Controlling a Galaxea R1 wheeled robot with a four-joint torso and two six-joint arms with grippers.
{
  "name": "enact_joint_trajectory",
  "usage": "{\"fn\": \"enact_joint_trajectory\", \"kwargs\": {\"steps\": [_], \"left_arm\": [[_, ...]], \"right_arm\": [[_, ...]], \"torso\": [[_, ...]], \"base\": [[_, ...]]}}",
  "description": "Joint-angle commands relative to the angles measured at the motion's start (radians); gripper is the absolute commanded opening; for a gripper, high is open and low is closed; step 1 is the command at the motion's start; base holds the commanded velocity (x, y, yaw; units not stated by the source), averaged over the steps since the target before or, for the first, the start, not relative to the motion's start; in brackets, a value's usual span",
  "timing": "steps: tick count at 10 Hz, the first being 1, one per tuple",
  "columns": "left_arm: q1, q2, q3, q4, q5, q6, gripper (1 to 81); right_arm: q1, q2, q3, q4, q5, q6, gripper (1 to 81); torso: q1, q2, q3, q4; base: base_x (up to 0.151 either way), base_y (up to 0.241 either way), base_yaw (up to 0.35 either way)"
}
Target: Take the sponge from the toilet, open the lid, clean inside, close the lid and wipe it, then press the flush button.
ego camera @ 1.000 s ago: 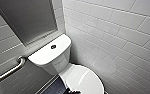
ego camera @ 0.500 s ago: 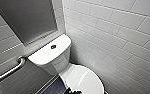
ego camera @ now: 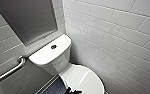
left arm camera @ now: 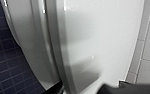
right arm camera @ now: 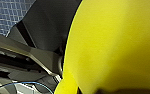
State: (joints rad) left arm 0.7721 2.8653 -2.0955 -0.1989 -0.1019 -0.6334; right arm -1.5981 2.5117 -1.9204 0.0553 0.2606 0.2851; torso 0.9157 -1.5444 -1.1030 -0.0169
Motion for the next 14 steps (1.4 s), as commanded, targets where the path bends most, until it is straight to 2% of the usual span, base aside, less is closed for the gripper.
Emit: {"fn": "enact_joint_trajectory", "kwargs": {"steps": [1, 3, 8, 14], "left_arm": [[-0.116, 0.045, -0.012, 0.004, -0.009, -0.019, 81.1], [-0.116, 0.042, -0.008, 0.004, -0.009, -0.02, 81.1], [-0.112, -0.058, 0.193, 0.009, -0.058, -0.023, 81.1], [-0.109, -0.084, 0.224, 0.015, -0.067, -0.02, 81.1]], "right_arm": [[-0.012, -0.028, 0.023, -0.017, -0.084, 0.002, 1.0], [-0.01, -0.028, 0.025, -0.017, -0.084, 0.002, 1.0], [-0.003, -0.02, 0.025, -0.017, -0.084, -0.003, 1.0], [-0.001, -0.012, 0.012, -0.017, -0.084, -0.001, 1.0]], "torso": [[0.0, 0.0, 0.0, 0.0], [0.0, 0.0, 0.0, 0.0], [0.0, 0.0, 0.0, 0.001], [0.0, 0.0, 0.0, 0.001]], "base": [[0.0, 0.0, 0.0], [0.0, 0.0, 0.0], [0.0, 0.0, 0.0], [0.0, 0.0, 0.0]]}}
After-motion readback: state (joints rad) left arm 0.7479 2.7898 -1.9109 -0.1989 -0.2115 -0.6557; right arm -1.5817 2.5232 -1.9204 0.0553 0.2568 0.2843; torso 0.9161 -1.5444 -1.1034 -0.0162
